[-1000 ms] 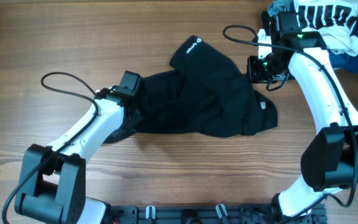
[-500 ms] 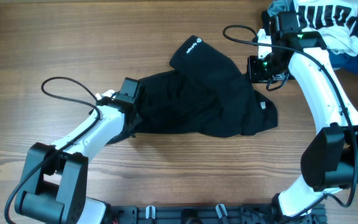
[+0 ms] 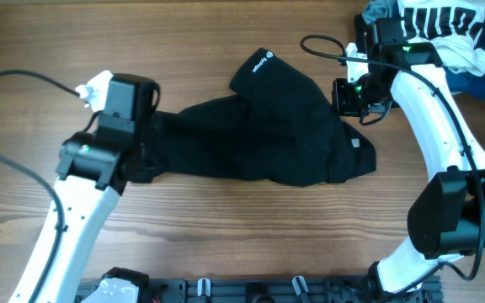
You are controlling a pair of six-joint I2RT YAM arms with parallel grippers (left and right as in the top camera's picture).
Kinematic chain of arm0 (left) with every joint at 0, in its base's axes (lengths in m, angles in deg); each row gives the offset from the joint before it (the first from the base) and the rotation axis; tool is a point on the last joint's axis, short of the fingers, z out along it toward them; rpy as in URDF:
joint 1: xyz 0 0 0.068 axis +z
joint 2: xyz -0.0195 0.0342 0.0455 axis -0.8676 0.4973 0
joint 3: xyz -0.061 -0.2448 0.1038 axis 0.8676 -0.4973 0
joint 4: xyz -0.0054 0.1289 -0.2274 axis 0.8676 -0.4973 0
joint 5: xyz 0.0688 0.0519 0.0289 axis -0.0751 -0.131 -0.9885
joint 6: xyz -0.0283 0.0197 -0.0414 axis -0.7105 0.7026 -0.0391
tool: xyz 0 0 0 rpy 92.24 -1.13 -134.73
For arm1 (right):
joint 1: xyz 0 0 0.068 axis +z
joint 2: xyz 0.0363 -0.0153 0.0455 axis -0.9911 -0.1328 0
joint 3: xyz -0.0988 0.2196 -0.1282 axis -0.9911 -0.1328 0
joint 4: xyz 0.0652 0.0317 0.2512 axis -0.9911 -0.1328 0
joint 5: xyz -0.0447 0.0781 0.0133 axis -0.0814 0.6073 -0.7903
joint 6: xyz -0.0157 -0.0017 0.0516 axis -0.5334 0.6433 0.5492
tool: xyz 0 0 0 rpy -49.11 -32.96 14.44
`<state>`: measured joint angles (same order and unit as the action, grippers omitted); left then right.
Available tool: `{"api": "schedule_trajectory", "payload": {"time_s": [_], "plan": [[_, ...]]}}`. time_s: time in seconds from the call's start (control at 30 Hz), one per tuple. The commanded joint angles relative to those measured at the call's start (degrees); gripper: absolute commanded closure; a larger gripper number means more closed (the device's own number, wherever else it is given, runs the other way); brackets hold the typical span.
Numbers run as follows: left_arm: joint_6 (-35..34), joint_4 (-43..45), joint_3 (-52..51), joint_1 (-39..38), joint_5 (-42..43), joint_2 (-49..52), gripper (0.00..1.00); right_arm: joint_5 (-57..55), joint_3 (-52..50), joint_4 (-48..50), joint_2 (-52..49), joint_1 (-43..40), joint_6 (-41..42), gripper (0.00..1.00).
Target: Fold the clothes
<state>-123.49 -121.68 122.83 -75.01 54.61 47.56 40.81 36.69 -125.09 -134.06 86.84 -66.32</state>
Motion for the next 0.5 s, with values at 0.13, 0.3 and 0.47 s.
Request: {"api": "schedule_trajectory", "payload": {"time_s": [0.13,0.3,0.47], "plan": [[3.10,-2.89,0.81,10.19,-1.79,-0.20,0.96,1.88,-0.72,-2.73,-0.59,0.17,-1.86,0.48],[3.08,-2.91,0.81,10.60,-1.33,-0.09,0.96,6.84,-8.90,10.45,-2.10,0.17,-0.35,0.46],[3.06,-2.91,0.81,10.60,-0.26,-0.09,0.96,11.28,-12.79,19.21,-6.43,1.29,-0.42,0.46]]}}
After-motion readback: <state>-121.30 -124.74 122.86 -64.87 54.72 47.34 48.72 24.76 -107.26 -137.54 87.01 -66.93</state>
